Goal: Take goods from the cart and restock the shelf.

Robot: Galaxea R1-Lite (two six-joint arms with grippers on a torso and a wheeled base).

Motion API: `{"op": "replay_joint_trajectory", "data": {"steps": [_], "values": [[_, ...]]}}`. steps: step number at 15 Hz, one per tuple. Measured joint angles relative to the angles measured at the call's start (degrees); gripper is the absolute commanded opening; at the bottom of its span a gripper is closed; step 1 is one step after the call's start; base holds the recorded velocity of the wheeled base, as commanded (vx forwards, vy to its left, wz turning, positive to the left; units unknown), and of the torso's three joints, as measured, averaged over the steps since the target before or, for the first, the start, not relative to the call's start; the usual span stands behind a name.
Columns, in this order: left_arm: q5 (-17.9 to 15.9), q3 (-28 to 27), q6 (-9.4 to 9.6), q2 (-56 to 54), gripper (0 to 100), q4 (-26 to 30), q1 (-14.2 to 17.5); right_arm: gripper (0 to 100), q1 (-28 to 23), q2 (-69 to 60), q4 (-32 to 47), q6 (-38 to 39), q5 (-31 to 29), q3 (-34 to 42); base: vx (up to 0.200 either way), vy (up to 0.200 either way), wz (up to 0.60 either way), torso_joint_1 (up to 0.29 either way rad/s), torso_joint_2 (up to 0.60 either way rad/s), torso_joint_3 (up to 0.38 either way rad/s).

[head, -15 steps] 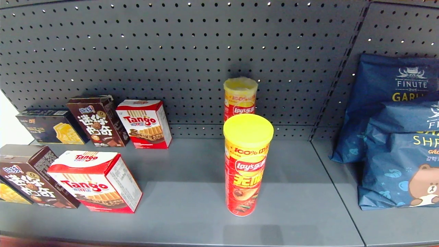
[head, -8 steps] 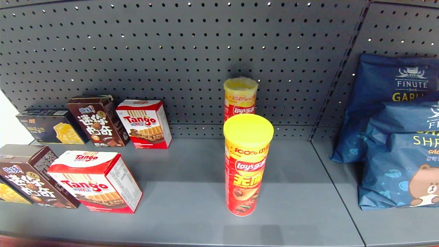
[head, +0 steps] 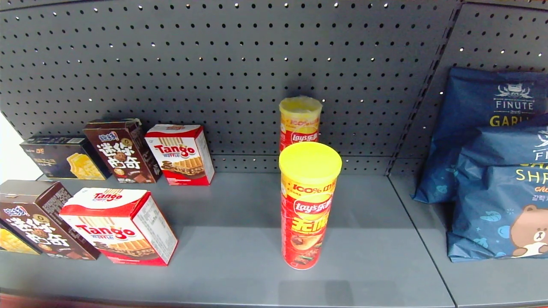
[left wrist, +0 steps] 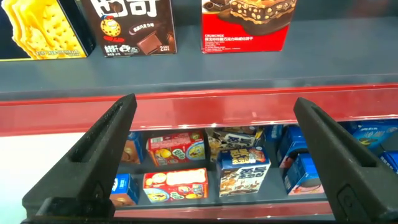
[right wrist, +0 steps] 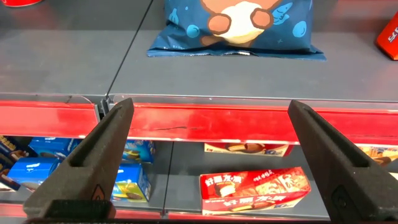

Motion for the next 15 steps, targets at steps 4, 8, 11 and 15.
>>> {"op": "replay_joint_trajectory", "data": {"steps": [4, 8, 11, 15], "values": [[0.0, 0.0, -0.02, 0.0, 100, 0.0, 0.0, 100, 0.1, 0.0, 0.0, 0.0, 0.0, 0.0, 0.000, 0.000, 0.00, 0.000, 0.00, 0.000], [0.0, 0.0, 0.00, 0.0, 100, 0.0, 0.0, 100, 0.0, 0.0, 0.0, 0.0, 0.0, 0.0, 0.000, 0.000, 0.00, 0.000, 0.00, 0.000], [0.0, 0.0, -0.06, 0.0, 100, 0.0, 0.0, 100, 0.0, 0.0, 0.0, 0.0, 0.0, 0.0, 0.000, 0.000, 0.00, 0.000, 0.00, 0.000], [0.0, 0.0, -0.09, 0.0, 100, 0.0, 0.0, 100, 0.0, 0.0, 0.0, 0.0, 0.1, 0.0, 0.000, 0.000, 0.00, 0.000, 0.00, 0.000]]}}
